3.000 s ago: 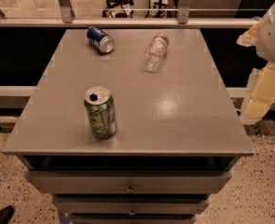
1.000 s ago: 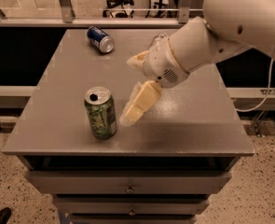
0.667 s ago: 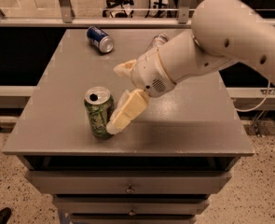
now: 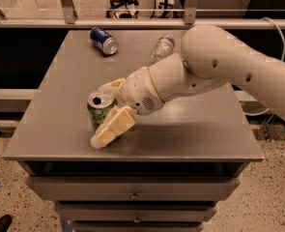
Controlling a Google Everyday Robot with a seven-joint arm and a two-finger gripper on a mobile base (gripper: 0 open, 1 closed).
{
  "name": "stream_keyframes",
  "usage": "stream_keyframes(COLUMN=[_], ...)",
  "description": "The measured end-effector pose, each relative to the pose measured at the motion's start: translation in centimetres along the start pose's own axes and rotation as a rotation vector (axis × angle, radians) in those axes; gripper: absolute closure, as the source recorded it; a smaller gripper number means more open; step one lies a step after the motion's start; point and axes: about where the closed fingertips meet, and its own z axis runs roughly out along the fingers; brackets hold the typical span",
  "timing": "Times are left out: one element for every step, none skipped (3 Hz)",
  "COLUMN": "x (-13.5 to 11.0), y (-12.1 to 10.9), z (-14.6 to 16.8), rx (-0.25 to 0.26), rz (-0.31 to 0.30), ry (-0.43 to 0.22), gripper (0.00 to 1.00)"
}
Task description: Pick green can
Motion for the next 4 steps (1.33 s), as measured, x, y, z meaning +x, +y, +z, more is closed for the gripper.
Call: stream_keyframes(x=[0.4, 0.4, -0.4, -1.3], y=[0.1, -0.4, -1.4, -2.7], z=[1.1, 0.7, -1.0, -3.5], rx=[-0.020, -0.018, 0.005, 0.042], rz=[0.027, 0.046, 0.047, 0.037], ry=[-0.041, -0.084, -0.111, -0.128], gripper=[0.38, 0.69, 0.92, 1.00])
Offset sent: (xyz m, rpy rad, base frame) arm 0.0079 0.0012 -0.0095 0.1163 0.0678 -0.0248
